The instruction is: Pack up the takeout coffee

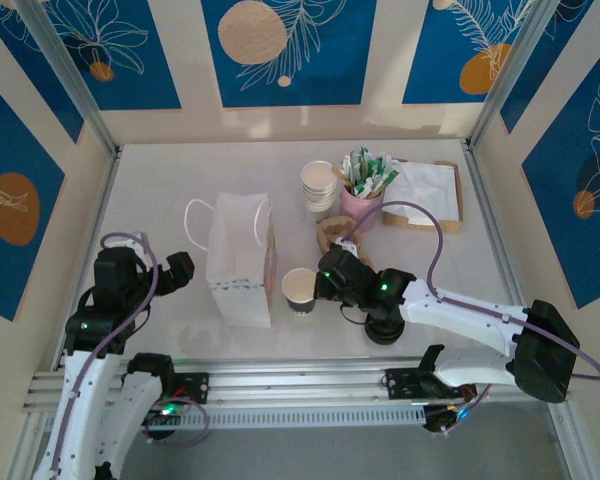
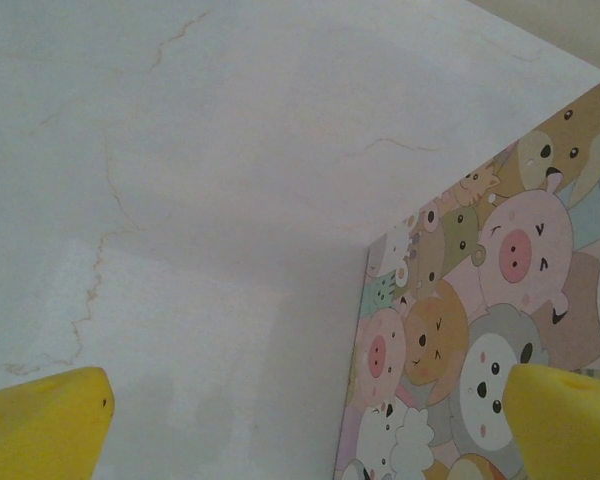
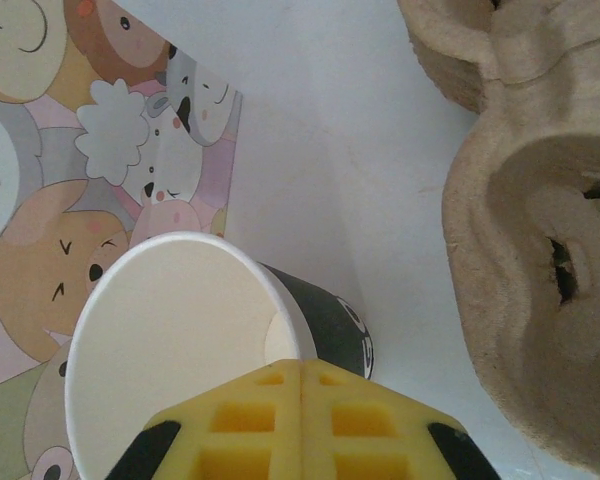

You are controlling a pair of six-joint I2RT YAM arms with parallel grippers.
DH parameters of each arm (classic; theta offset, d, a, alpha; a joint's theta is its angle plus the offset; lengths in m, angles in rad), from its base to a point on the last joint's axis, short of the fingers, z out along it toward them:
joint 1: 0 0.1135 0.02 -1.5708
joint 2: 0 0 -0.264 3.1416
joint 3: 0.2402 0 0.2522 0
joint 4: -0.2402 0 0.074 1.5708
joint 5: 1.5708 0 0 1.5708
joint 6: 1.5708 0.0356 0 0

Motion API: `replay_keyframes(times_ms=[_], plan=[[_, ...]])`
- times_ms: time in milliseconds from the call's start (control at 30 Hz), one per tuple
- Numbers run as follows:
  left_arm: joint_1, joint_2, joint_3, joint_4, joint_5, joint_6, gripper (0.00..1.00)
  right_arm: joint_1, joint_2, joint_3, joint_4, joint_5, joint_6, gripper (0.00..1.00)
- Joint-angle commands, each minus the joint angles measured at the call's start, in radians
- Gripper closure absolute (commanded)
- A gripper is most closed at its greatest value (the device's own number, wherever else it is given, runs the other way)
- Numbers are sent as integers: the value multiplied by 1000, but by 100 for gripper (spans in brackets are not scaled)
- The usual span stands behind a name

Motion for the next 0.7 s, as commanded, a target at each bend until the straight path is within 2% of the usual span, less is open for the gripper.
replay_keyframes(times_ms=[0,333,667], plan=[[12,-9,-9,8,21,12,0,7,1,3,-33,38,28,90],[12,-9,-11,13,28,13,0,9,-19,37,-63,60,9,76],[12,-9,-14,15,35,12,0,14,-58,104,-165,81,-16,69]])
